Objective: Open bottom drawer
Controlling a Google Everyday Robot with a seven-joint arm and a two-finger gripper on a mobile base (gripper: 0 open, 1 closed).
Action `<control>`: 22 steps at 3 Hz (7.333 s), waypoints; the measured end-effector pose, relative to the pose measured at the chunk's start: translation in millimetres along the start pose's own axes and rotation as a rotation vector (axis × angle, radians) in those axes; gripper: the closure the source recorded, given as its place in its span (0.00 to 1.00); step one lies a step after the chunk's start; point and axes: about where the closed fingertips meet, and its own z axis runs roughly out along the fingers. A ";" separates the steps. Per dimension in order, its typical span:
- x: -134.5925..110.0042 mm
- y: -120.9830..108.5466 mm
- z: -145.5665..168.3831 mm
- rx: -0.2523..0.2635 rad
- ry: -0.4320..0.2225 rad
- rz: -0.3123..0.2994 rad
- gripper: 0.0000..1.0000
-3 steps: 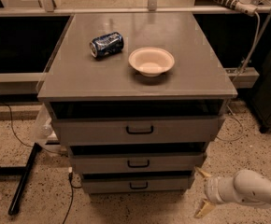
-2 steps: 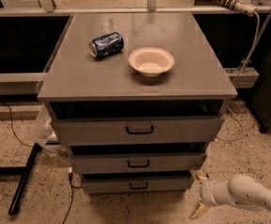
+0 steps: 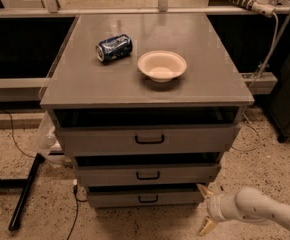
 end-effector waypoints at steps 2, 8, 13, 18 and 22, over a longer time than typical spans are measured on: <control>2.5 23.5 88.7 -0.064 0.008 -0.070 0.00; 34.1 -49.5 161.7 0.095 -0.041 -0.081 0.00; 62.7 -58.5 186.2 0.081 -0.023 -0.048 0.42; 54.9 -62.5 173.3 0.081 -0.024 -0.048 0.59; 54.7 -3.8 162.2 0.031 -0.115 -0.093 0.85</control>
Offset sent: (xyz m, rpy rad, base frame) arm 0.0116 0.0682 -0.1180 -0.0484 0.0114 0.1371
